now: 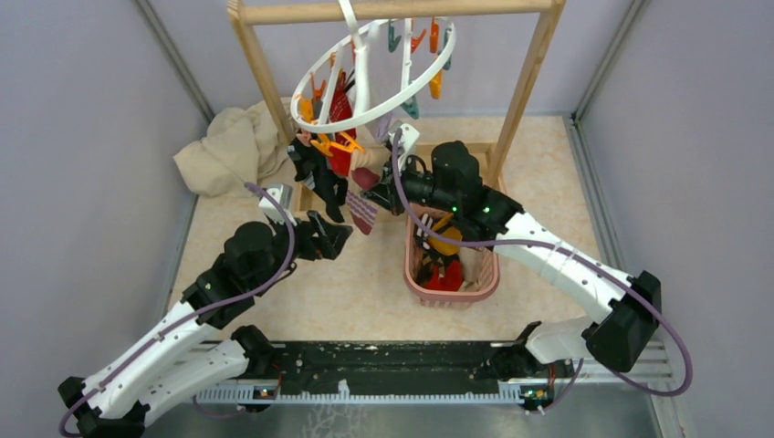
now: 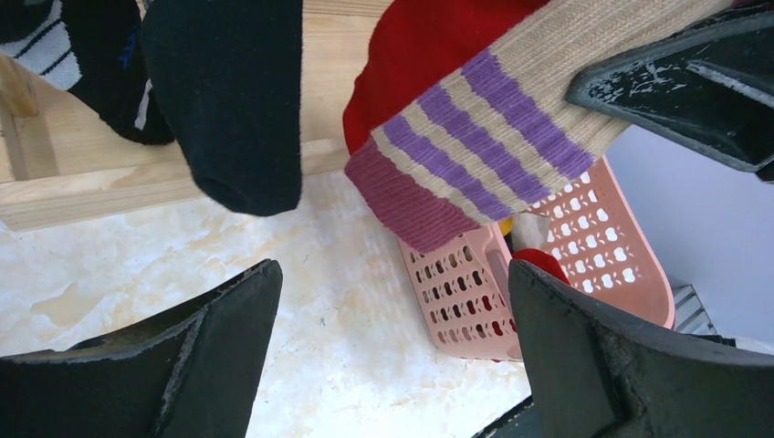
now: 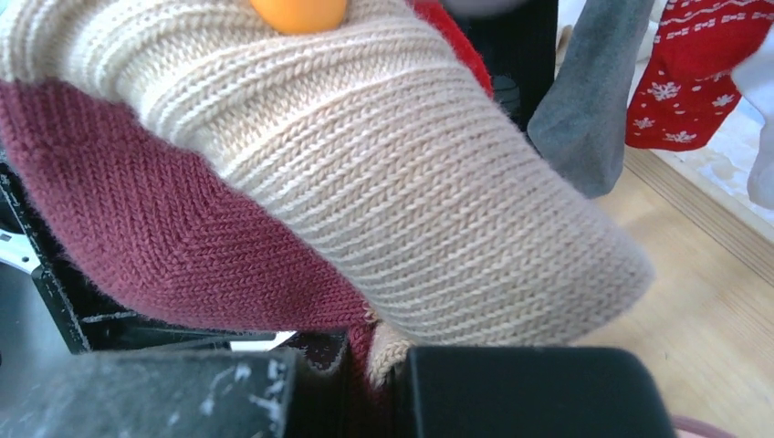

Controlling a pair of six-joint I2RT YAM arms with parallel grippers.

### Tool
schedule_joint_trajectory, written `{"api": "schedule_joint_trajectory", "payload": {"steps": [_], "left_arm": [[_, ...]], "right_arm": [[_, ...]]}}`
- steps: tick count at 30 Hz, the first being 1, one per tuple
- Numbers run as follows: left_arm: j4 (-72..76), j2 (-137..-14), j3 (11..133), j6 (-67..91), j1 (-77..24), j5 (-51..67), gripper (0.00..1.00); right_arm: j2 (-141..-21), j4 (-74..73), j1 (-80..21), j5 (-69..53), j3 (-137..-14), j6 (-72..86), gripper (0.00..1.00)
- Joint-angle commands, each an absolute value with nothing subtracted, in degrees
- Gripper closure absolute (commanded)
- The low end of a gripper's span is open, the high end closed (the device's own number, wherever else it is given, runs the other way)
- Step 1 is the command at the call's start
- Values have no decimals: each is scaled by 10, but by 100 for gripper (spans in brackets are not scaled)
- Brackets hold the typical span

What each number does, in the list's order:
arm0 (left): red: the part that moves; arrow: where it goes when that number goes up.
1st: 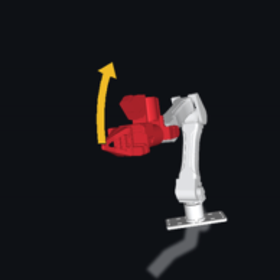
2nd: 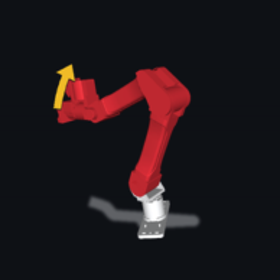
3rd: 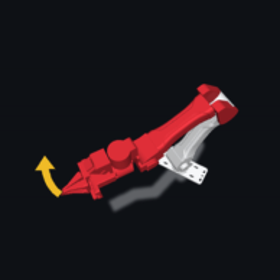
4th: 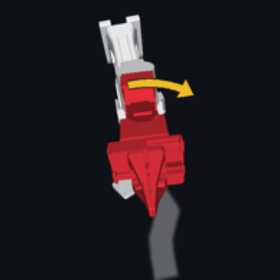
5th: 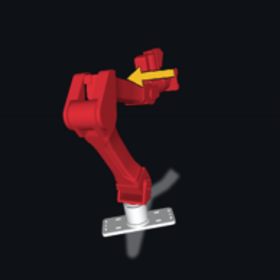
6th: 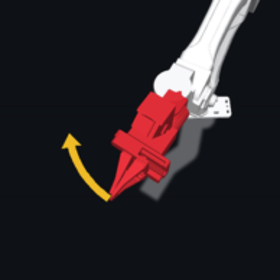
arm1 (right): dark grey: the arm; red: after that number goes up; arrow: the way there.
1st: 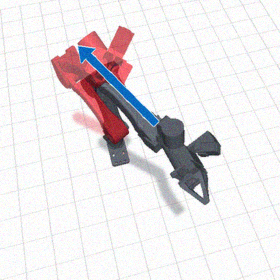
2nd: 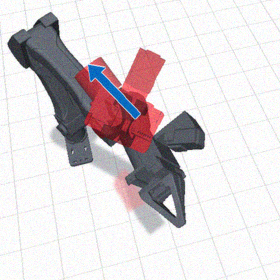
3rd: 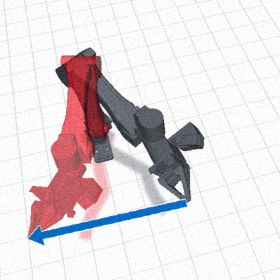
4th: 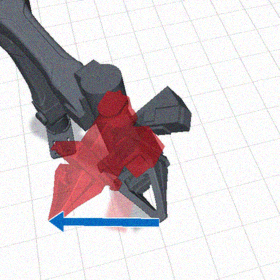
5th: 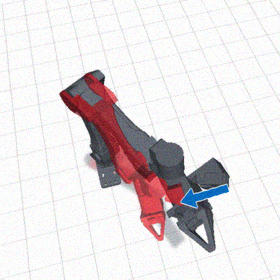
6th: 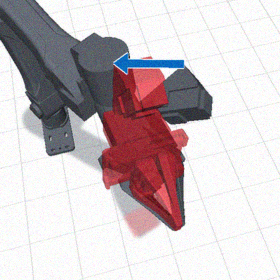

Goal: Remove the socks clipped to the hanger
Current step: Remove the sock from the hanger.

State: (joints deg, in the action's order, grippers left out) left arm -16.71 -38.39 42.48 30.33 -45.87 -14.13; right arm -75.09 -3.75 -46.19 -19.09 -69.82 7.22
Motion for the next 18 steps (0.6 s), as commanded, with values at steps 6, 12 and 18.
{"api": "schedule_joint_trajectory", "payload": {"steps": [6, 12, 18], "left_arm": [[-141, -377, 424, 287, -456, -128, 1], [-133, -387, 425, 287, -456, -122, 1], [-136, -386, 427, 285, -456, -122, 1]], "right_arm": [[-723, -143, -447, -207, -774, 27, 89], [-726, -118, -444, -194, -750, 37, 61], [-735, -72, -441, -206, -736, 54, 69]]}}
